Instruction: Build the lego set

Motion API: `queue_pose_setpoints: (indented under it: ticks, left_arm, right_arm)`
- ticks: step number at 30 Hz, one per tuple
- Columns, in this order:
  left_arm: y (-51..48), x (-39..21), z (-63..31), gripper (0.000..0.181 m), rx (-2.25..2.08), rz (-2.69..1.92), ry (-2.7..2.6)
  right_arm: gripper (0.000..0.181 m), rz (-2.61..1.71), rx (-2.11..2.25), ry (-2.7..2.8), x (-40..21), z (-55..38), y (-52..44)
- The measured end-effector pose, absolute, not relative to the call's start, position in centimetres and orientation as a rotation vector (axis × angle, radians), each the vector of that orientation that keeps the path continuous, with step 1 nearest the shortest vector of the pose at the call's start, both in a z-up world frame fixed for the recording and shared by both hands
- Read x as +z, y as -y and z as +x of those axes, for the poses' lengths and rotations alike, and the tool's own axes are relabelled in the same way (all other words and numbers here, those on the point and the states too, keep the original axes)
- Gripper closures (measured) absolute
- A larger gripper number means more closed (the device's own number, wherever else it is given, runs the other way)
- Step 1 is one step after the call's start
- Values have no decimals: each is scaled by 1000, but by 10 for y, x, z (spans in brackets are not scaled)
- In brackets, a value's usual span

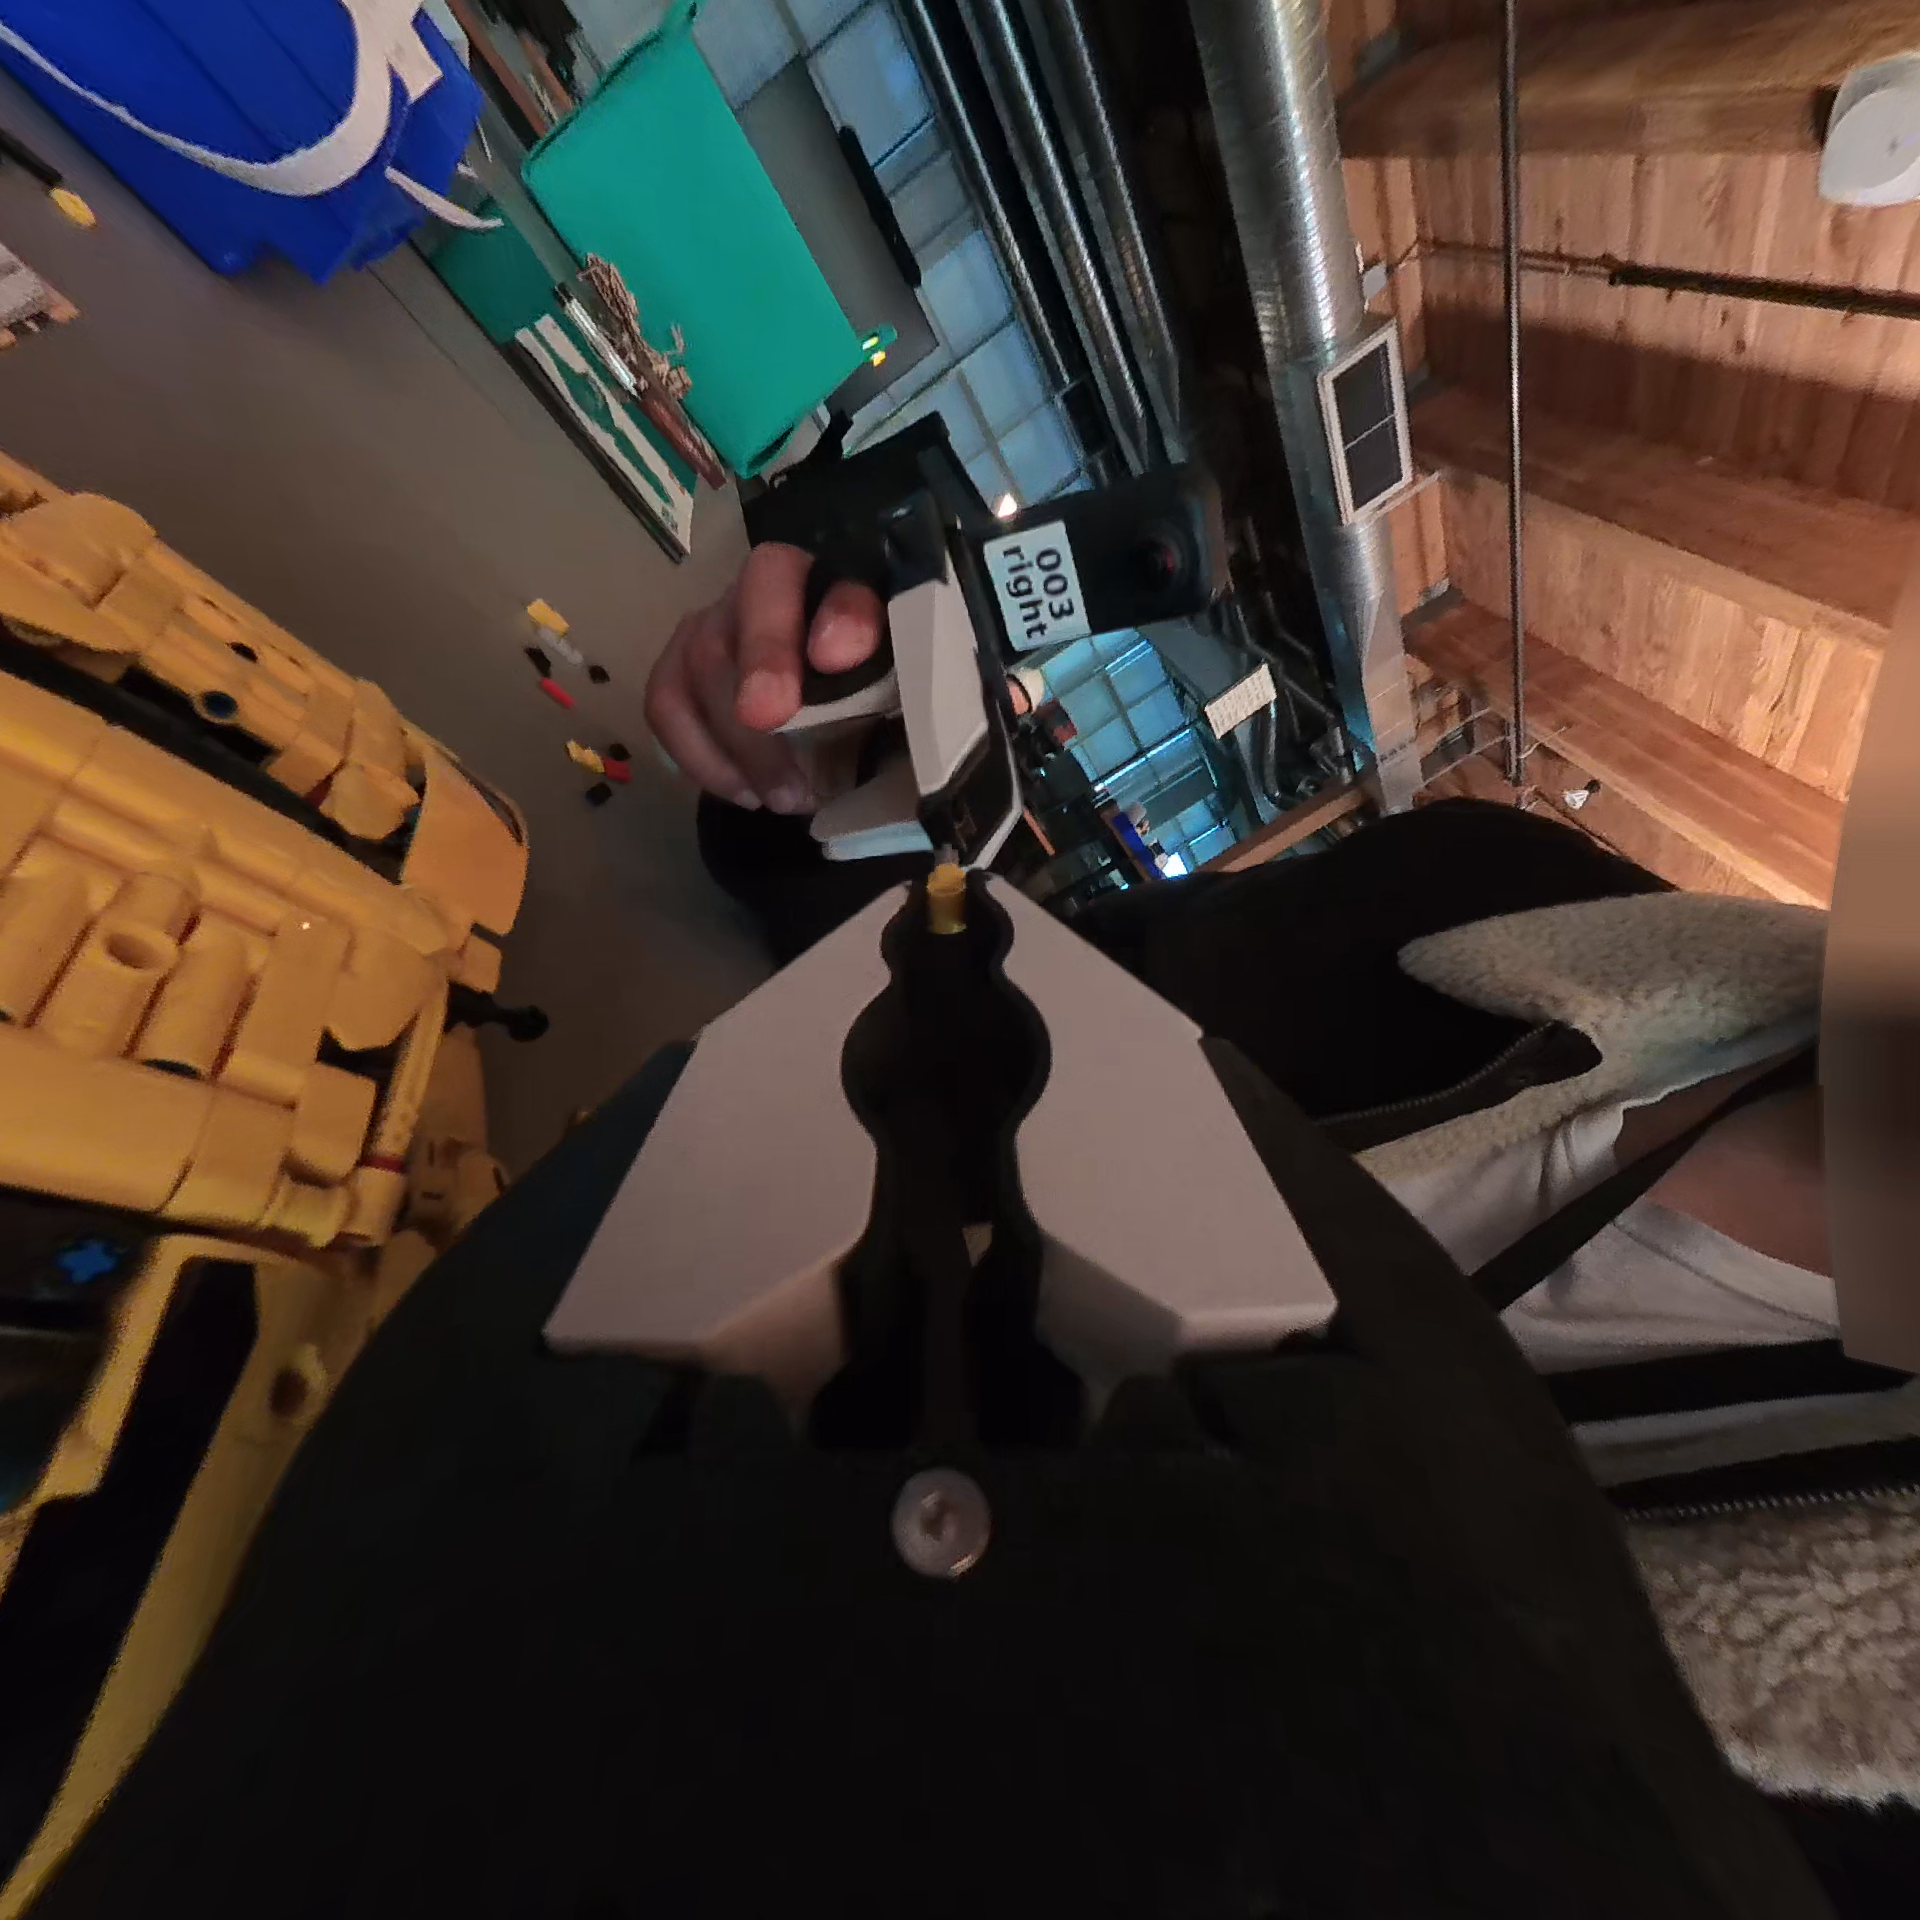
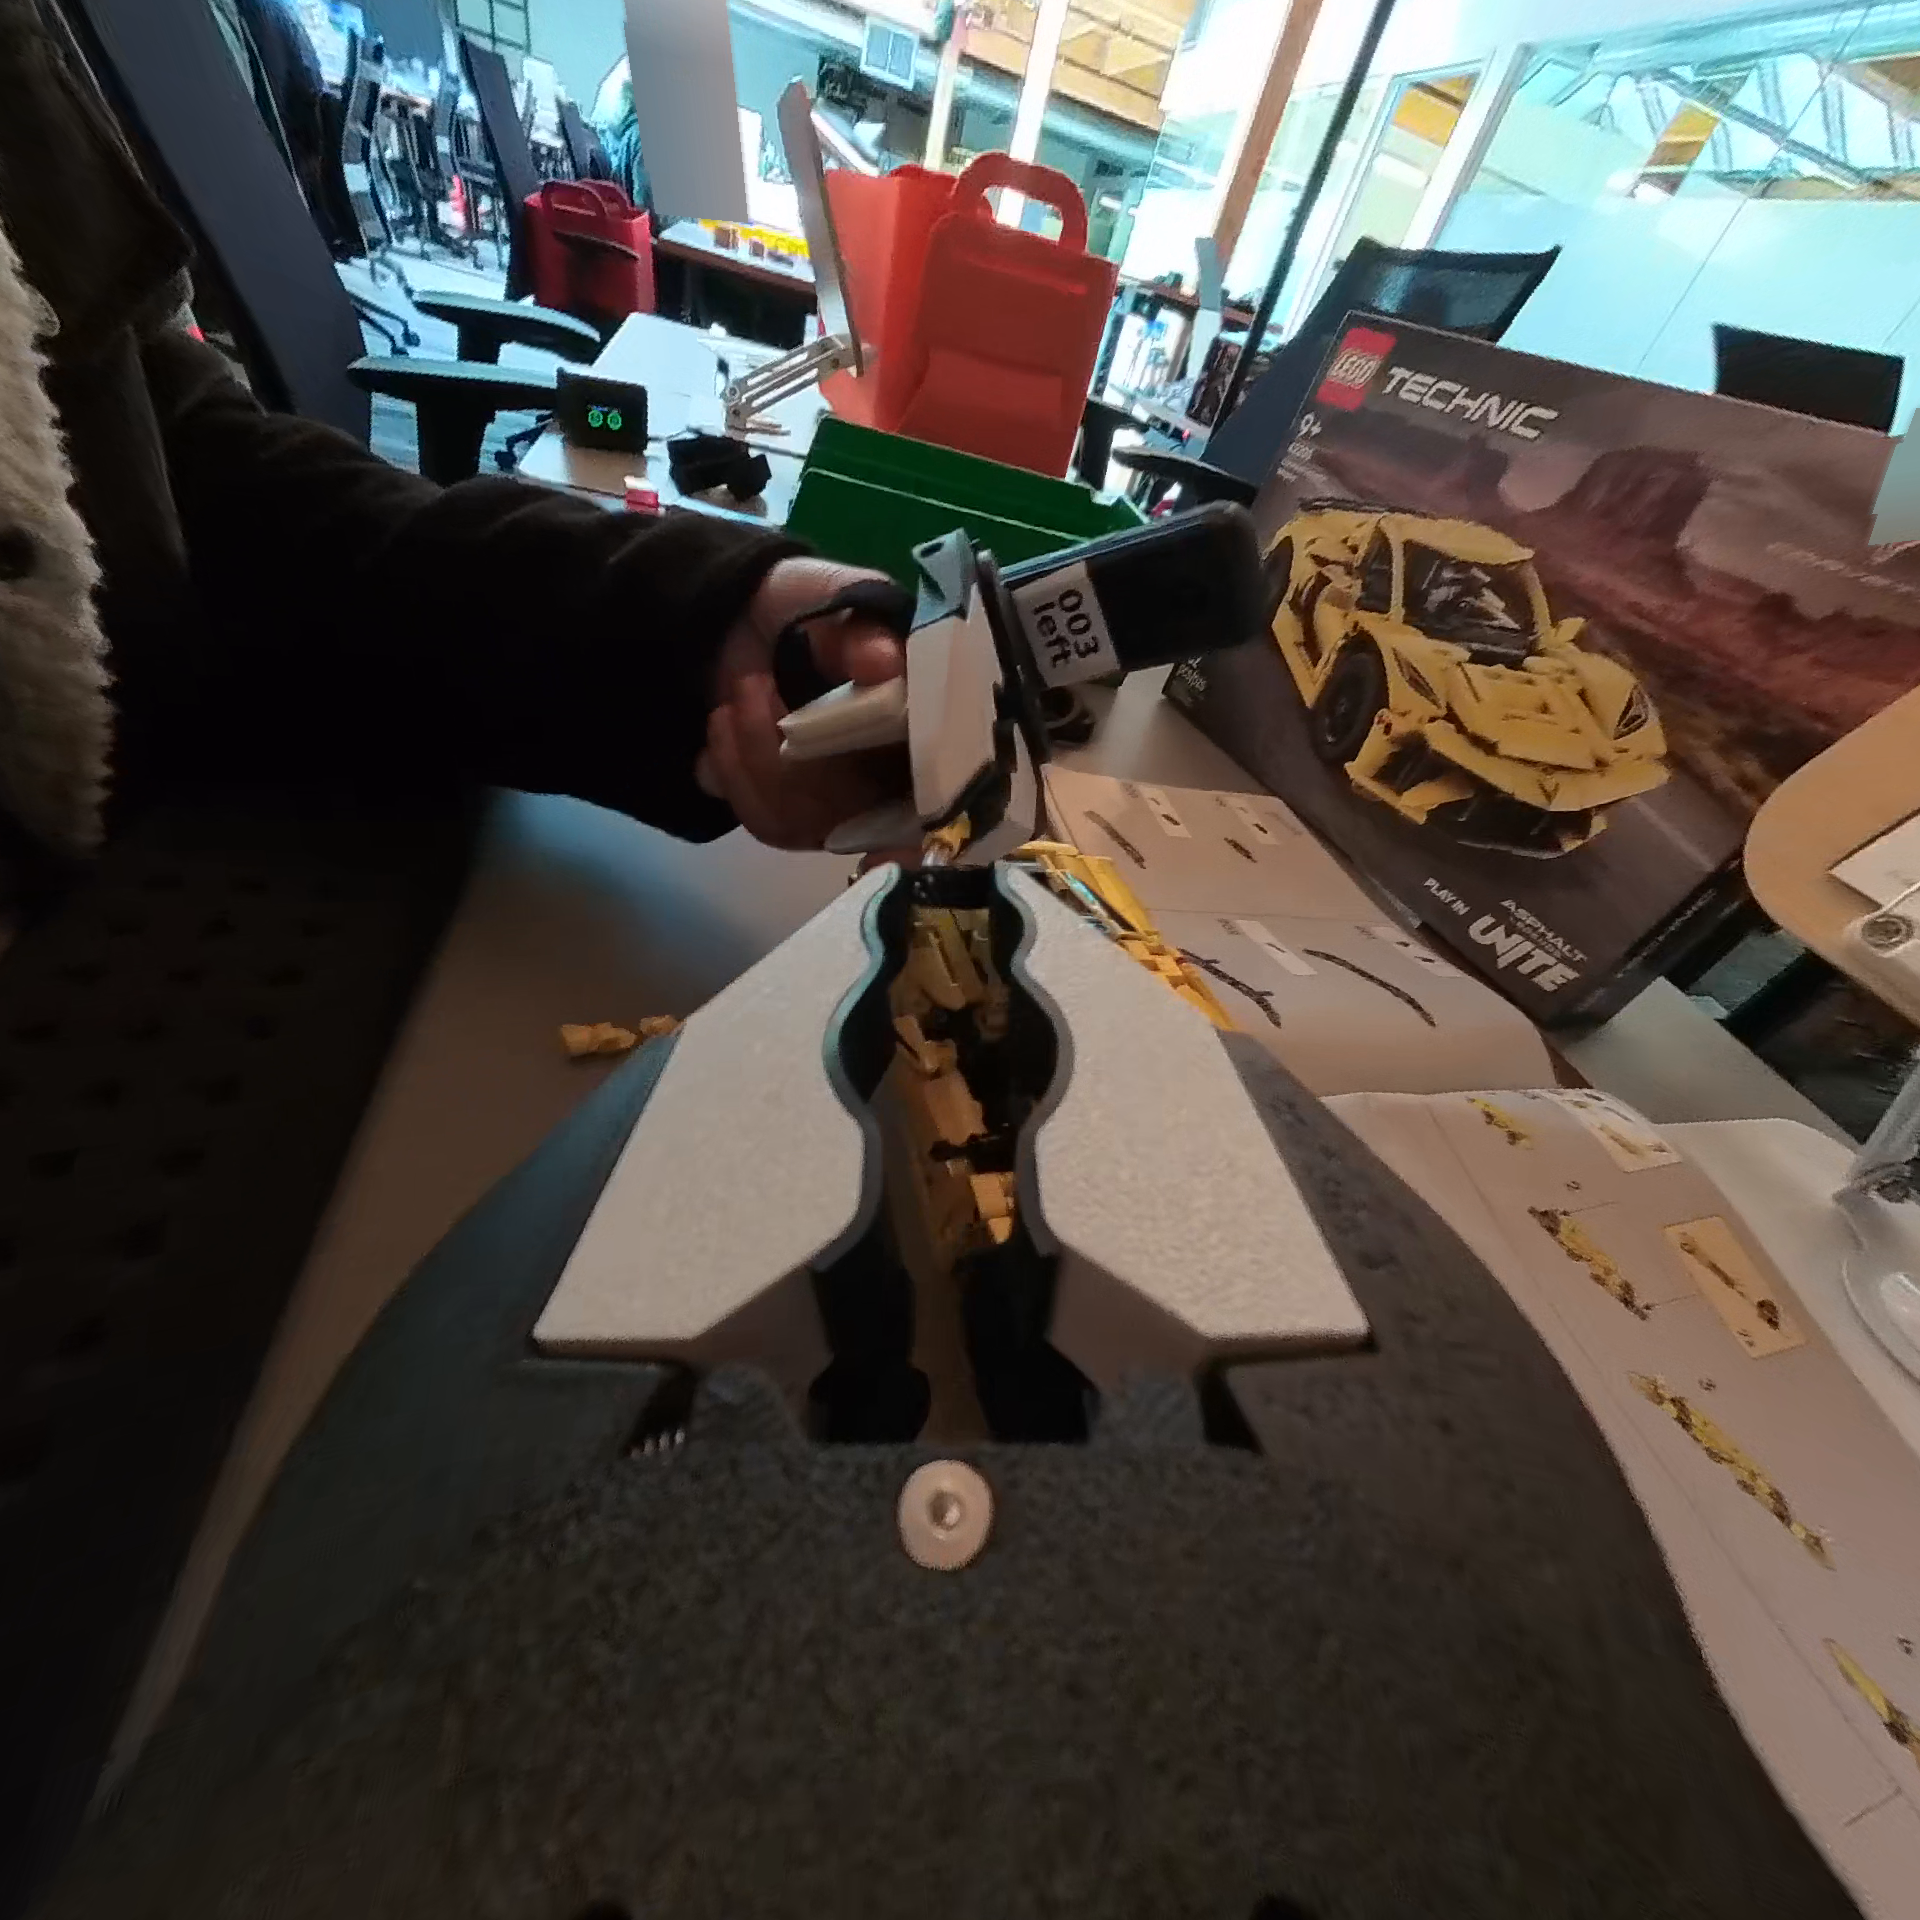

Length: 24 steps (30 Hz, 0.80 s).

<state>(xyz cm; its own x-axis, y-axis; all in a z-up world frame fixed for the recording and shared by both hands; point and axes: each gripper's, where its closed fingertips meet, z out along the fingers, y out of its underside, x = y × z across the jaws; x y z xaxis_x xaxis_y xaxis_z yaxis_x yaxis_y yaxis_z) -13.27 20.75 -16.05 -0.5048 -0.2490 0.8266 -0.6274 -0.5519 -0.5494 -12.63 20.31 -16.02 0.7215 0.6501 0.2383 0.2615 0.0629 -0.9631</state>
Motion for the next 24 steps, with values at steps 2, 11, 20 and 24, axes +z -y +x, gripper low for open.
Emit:
queue_pose_setpoints:
  ticks: [2,11,20,24]
  left_arm:
    - [-206,-156,-132,174,2173,1376,1297]
    - [-207,-130,-132,174,2295,1229,1068]
    - [-204,-129,-130,174,2329,1248,1112]
    - [-204,-129,-130,174,2342,1260,1152]
  right_arm:
    - [167,-1490,356,755,-154,-125,-202]
    - [166,-1322,187,710,-125,-124,-202]
    - [167,-1334,273,678,-124,-121,-200]
    - [167,-1335,322,664,-124,-121,-200]
